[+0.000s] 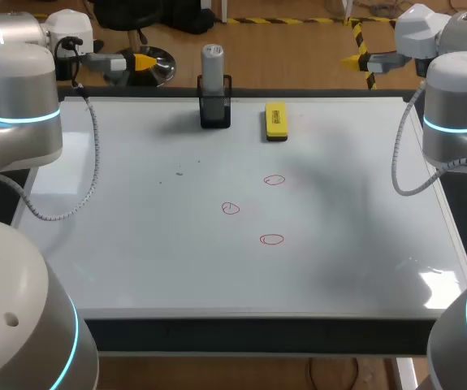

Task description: Pick up the inspection probe, press it on each red-marked spot on the whiteboard one by one, put down the probe, pick up the eraser, and wipe off all the red marks.

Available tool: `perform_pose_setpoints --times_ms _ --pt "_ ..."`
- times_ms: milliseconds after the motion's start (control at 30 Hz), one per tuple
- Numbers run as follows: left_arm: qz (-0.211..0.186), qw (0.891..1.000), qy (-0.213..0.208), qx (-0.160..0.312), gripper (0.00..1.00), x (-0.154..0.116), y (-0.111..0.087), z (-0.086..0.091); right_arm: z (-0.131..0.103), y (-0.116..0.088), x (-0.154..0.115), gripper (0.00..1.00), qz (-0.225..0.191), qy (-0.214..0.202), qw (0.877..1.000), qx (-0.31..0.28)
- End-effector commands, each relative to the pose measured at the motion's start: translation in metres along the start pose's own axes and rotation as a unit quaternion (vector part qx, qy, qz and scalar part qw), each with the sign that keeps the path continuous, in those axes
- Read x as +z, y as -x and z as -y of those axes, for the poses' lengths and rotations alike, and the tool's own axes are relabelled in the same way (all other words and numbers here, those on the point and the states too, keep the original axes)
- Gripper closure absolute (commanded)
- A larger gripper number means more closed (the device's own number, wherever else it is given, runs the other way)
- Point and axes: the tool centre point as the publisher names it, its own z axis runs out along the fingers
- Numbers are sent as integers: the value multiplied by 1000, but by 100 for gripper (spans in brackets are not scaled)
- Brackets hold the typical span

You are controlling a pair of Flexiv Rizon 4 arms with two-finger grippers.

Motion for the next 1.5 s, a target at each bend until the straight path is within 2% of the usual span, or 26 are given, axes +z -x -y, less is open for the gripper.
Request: perform_pose_setpoints --times_ms 33,833,1100,1233,1267,1367,1500 --pt "-1 1000 -2 0 0 1 1 -1 0 0 0 0 0 0 1000 0" --pt "-1 1000 -2 0 0 1 1 -1 0 0 0 0 0 0 1000 0" --pt "-58 998 -3 25 0 30 20 7 0 0 0 0 0 0 1000 0" --pt "-108 993 -17 35 0 45 23 10 0 0 0 0 0 0 1000 0" --pt "-145 988 -29 48 0 51 24 11 0 0 0 0 0 0 1000 0" --pt "-207 974 -45 78 0 61 22 18 0 0 0 0 0 0 1000 0" --pt "-245 963 -54 99 0 74 23 24 0 0 0 0 0 0 1000 0"
